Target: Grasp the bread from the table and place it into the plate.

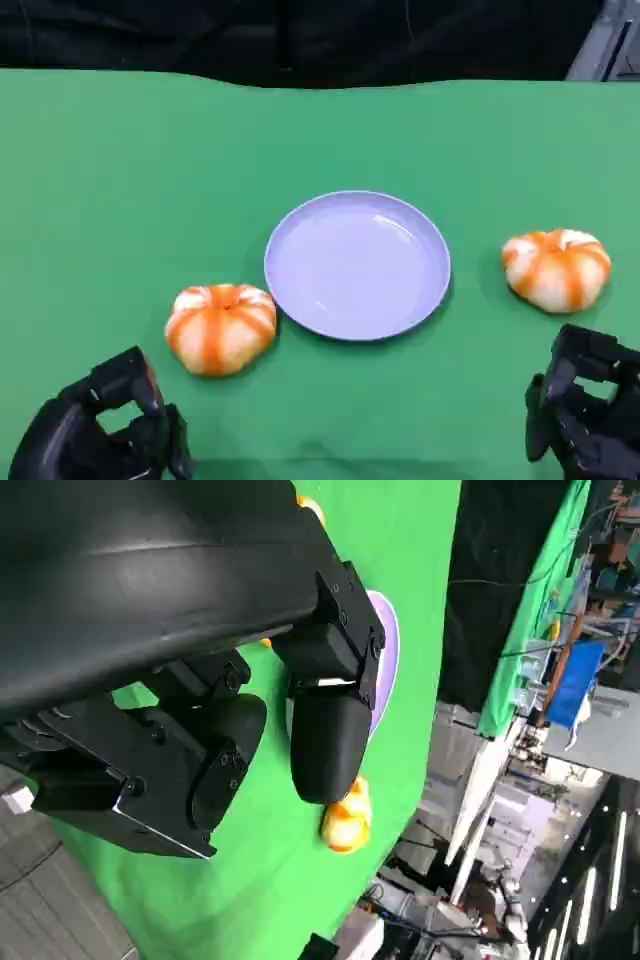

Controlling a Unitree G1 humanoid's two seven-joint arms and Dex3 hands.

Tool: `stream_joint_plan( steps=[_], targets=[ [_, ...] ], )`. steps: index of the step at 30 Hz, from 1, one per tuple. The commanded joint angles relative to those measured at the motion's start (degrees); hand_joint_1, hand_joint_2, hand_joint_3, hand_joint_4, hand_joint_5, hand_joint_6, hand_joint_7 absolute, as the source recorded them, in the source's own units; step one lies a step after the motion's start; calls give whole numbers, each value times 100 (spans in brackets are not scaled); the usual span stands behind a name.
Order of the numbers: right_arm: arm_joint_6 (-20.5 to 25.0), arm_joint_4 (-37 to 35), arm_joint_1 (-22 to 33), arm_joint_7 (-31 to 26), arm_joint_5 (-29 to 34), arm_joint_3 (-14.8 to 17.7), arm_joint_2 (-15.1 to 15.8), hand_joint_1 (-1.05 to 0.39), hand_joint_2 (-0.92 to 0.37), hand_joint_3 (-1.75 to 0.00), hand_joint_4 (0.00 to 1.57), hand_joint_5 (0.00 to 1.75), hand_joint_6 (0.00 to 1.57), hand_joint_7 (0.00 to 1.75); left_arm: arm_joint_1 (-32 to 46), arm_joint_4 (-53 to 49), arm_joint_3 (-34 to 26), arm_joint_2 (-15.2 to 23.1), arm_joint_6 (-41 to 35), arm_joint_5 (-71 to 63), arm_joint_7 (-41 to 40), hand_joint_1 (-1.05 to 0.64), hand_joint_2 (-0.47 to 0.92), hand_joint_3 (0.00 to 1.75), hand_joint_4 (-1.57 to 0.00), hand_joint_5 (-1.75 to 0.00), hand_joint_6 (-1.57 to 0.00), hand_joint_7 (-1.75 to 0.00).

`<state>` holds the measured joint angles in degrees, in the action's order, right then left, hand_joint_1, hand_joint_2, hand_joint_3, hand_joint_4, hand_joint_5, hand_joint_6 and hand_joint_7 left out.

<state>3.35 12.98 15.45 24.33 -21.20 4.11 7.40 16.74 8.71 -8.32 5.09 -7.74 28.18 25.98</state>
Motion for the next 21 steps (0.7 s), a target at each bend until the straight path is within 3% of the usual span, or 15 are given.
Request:
stream_joint_plan(
  steps=[1,13,15,16,17,18,20,21],
  targets=[
    [-97,-285,-199,45,-28,84,47,-12,-48,-122,87,173,84,148,-157,-222,-48,79,73,-74,2,12,56,143,-96,-175,-79,-175],
    [-427,-1044,-692,41,73,113,8,-11,-51,-118,93,169,90,143,-607,-832,-44,29,332,-309,-36,16,55,145,-95,-175,-78,-175],
    [-506,-1128,-731,78,73,109,11,-11,-51,-118,93,169,89,143,-617,-955,-14,-5,819,-601,-71,18,53,144,-91,-175,-75,-172],
    [-510,-1135,-734,59,96,101,16,-12,-50,-119,93,169,89,144,-605,-1073,65,46,1450,-1166,-265,19,52,143,-86,-175,-73,-169],
    [-506,-1137,-735,42,108,96,19,-12,-50,-119,93,169,89,144,-599,-1176,119,79,1923,-1585,-408,8,48,128,-76,-158,-71,-141],
    [-519,-1140,-734,37,136,88,36,-13,-49,-119,93,169,89,144,-567,-1229,202,173,2493,-2200,-662,5,48,121,-72,-151,-73,-128],
    [-476,-1123,-732,12,166,78,65,-13,-49,-120,92,169,88,145,-528,-1220,303,349,3384,-3424,-1297,-20,73,55,-56,-81,-71,-52],
    [-357,-1070,-725,-40,181,71,86,-12,-49,-120,92,168,88,145,-527,-1114,344,463,3758,-4263,-1807,-31,82,34,-49,-54,-68,-30]
  ],
)
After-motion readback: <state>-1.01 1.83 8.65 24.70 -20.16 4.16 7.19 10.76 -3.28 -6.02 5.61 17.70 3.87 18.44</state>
